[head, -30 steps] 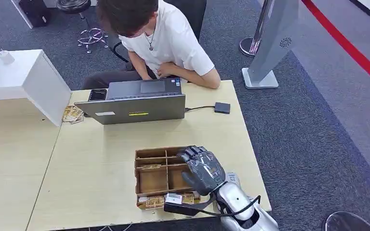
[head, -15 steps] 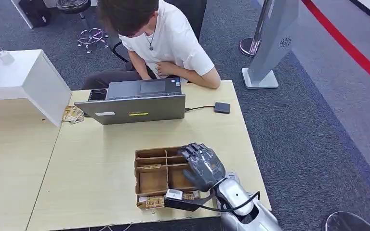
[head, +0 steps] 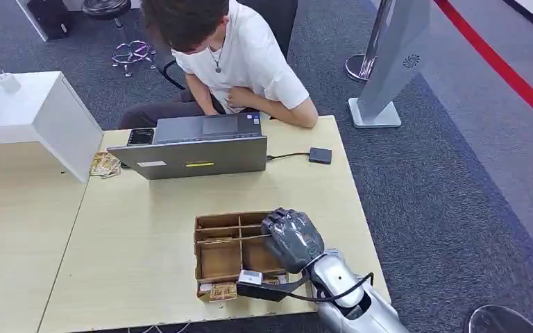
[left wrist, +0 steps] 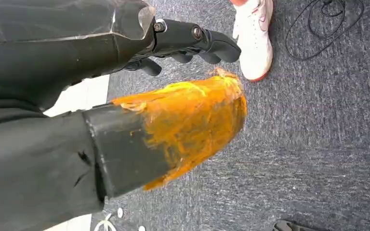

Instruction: Pass the card to the sensor for recognition and then transmit it.

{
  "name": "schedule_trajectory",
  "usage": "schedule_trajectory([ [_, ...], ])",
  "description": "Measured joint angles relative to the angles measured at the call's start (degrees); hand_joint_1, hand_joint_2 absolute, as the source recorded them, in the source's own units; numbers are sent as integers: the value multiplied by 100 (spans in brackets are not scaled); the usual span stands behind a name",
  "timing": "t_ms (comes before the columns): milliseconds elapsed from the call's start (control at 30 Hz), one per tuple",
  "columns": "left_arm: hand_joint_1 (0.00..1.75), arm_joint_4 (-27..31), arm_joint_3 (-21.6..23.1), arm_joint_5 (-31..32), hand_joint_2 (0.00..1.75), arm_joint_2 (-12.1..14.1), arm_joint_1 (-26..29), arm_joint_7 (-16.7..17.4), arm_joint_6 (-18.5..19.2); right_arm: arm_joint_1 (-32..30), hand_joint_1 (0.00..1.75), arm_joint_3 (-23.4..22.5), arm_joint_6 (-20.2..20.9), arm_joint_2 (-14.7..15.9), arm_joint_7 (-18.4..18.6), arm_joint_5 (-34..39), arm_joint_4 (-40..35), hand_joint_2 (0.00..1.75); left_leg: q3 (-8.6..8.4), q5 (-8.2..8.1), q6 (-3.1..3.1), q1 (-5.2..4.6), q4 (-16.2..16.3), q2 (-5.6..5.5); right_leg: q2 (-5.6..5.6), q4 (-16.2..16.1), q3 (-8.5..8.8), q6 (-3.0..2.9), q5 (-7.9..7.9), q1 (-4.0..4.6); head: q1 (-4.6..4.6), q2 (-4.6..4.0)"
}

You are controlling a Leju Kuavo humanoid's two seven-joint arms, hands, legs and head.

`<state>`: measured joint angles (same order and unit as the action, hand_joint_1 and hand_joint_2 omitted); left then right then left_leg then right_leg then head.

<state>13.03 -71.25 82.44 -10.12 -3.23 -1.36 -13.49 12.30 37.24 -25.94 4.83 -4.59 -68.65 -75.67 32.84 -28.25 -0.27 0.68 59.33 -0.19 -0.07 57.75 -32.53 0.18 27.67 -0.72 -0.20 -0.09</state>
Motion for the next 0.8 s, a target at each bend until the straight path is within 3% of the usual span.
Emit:
schedule_trajectory([
  [200,0,0,0,0,0,-2,-2,0,4,-5,173,0,2,0,17,-4,4,175,0,0,0,0,0,0,0,0,0,0,0,0,-2,0],
  [500,0,0,0,-11,0,-2,-1,0,-7,-64,171,-2,-44,0,24,-50,-68,175,0,0,0,0,0,0,0,0,0,0,0,0,-2,0],
  [800,0,0,0,-100,0,-2,1,15,-33,-285,171,-44,-177,30,33,-188,-620,175,0,0,0,0,1,0,0,0,-1,0,0,0,-2,0],
])
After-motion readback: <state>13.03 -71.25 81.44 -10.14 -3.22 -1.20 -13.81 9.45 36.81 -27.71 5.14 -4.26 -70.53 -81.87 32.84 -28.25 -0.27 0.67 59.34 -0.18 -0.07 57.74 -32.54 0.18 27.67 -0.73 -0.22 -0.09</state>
